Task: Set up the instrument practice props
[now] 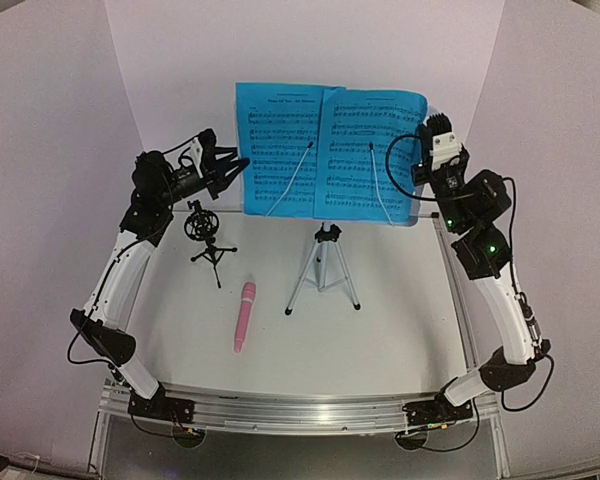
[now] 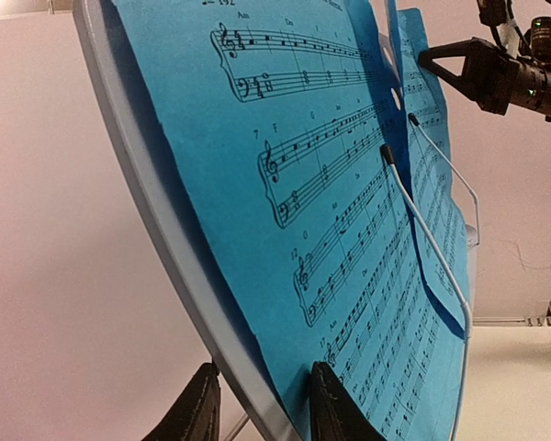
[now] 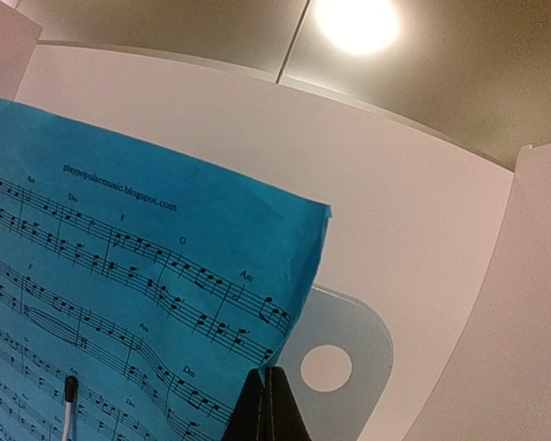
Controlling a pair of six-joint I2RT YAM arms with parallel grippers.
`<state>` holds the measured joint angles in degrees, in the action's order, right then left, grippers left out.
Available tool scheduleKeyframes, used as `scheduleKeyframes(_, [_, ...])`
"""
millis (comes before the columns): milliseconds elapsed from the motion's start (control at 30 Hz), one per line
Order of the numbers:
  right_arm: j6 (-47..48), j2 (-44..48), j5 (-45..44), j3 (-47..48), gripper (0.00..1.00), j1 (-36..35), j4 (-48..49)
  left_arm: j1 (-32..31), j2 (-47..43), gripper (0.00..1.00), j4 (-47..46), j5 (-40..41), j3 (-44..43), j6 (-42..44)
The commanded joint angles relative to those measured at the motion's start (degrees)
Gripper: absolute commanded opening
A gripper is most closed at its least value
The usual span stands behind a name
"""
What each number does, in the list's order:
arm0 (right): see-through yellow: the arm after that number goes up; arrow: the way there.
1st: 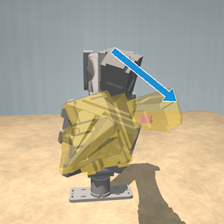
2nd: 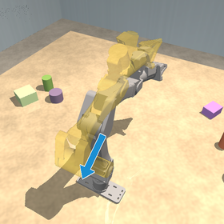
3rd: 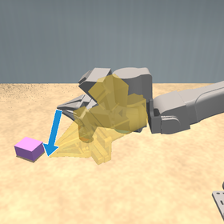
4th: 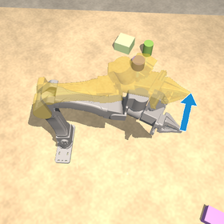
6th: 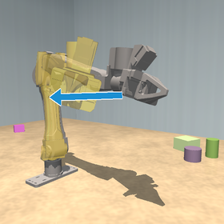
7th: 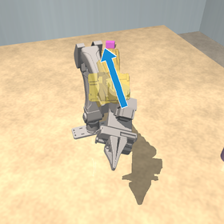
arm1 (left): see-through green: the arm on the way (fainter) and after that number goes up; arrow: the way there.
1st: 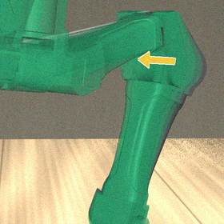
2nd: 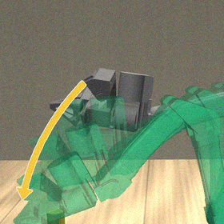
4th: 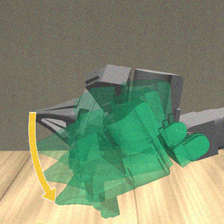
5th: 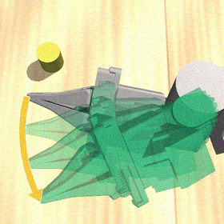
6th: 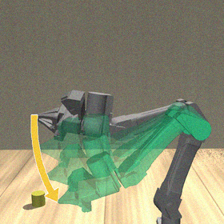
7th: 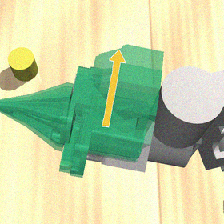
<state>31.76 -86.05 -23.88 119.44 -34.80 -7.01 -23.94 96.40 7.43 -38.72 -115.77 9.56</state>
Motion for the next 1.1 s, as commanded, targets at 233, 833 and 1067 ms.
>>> scheduleKeyframes(233, [3.7,2.9,-1.7,0.5,0.00,0.9,2.6,0.3,-2.9,0.34,-2.4,0.9,-0.8,0.9])
scheduleKeyframes(833, [8.4,2.2,0.9,-1.1,0.00,2.7,2.0,0.3,-2.7,0.35,-3.0,0.9,-0.8,0.6])
scheduleKeyframes(1067, [10.8,1.3,2.0,-0.8,0.00,3.6,0.8,0.3,-2.7,0.35,-2.8,0.7,-0.8,0.5])
